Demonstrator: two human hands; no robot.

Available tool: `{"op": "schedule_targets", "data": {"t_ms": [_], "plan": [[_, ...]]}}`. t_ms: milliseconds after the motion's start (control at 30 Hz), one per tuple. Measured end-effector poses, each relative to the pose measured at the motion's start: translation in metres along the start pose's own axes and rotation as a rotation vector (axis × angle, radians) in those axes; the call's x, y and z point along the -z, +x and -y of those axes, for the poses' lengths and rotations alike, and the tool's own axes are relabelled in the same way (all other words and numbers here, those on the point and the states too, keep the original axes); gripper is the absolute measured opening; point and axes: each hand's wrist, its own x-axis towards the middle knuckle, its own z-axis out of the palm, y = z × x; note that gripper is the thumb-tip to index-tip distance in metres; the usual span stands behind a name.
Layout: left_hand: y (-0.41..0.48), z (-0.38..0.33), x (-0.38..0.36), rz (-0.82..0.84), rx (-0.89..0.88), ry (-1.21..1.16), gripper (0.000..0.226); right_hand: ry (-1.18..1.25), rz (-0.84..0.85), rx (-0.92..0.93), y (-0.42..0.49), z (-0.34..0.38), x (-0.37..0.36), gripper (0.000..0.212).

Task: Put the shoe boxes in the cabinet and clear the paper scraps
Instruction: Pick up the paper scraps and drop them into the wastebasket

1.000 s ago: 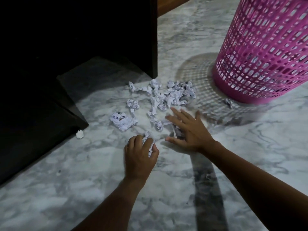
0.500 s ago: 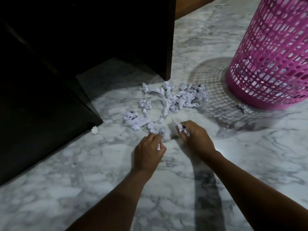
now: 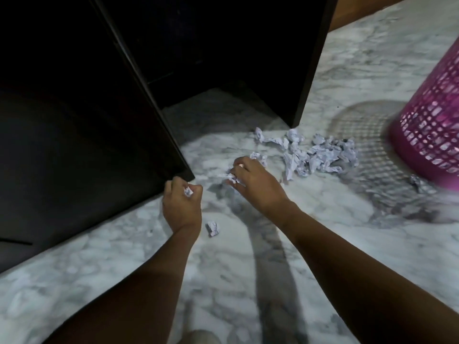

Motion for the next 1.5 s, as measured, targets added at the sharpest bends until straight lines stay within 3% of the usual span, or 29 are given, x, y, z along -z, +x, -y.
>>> {"op": "schedule_targets", "data": {"t_ms": [167, 267, 333, 467, 567, 633, 733, 900, 1067, 1167, 1267, 1367, 1500], "plan": [[0.0, 0.016, -0.013, 0.105, -0.107, 0.176, 0.025, -0.142, 0.245, -0.013, 0.0, -0.003, -0.019, 0.04], [-0.008, 0.02, -0.014, 0.147, -0.147, 0.214, 0.034, -0.164, 0.258, -0.017, -0.006, -0.004, -0.021, 0.049], [-0.015, 0.022, -0.014, 0.154, -0.171, 0.242, 0.041, -0.168, 0.241, 0.003, -0.004, -0.007, -0.024, 0.044], [-0.019, 0.026, -0.017, 0.125, -0.302, 0.355, 0.055, -0.135, 0.029, 0.092, 0.0, -0.009, -0.03, 0.02], [-0.016, 0.03, -0.02, 0.129, -0.302, 0.407, 0.043, -0.124, 0.027, 0.092, -0.005, -0.008, -0.031, 0.019], [-0.013, 0.031, -0.022, 0.133, -0.28, 0.376, 0.028, -0.014, 0.074, 0.016, -0.004, -0.005, -0.022, 0.017], [-0.007, 0.032, -0.024, 0.134, -0.285, 0.331, 0.01, 0.14, 0.011, -0.081, 0.003, 0.001, 0.005, 0.017], [-0.001, 0.024, -0.02, 0.222, -0.305, 0.298, 0.012, 0.253, -0.147, -0.251, 0.002, -0.001, 0.057, 0.027], [-0.003, 0.007, -0.005, 0.307, -0.29, 0.134, 0.023, 0.025, 0.103, -0.366, -0.039, -0.028, 0.046, 0.036], [-0.023, -0.009, 0.011, 0.278, -0.368, 0.062, 0.021, -0.05, 0.092, -0.305, -0.064, -0.028, 0.027, 0.032], [-0.053, -0.02, 0.018, 0.278, -0.512, 0.118, 0.012, -0.076, -0.009, -0.184, -0.075, -0.017, 0.025, 0.047], [-0.081, -0.014, 0.016, 0.351, -0.575, 0.257, 0.009, -0.103, 0.091, -0.202, -0.076, -0.015, 0.022, 0.059], [-0.097, 0.005, 0.012, 0.34, -0.624, 0.346, 0.014, -0.075, 0.043, -0.116, -0.084, -0.03, 0.01, 0.026]]}}
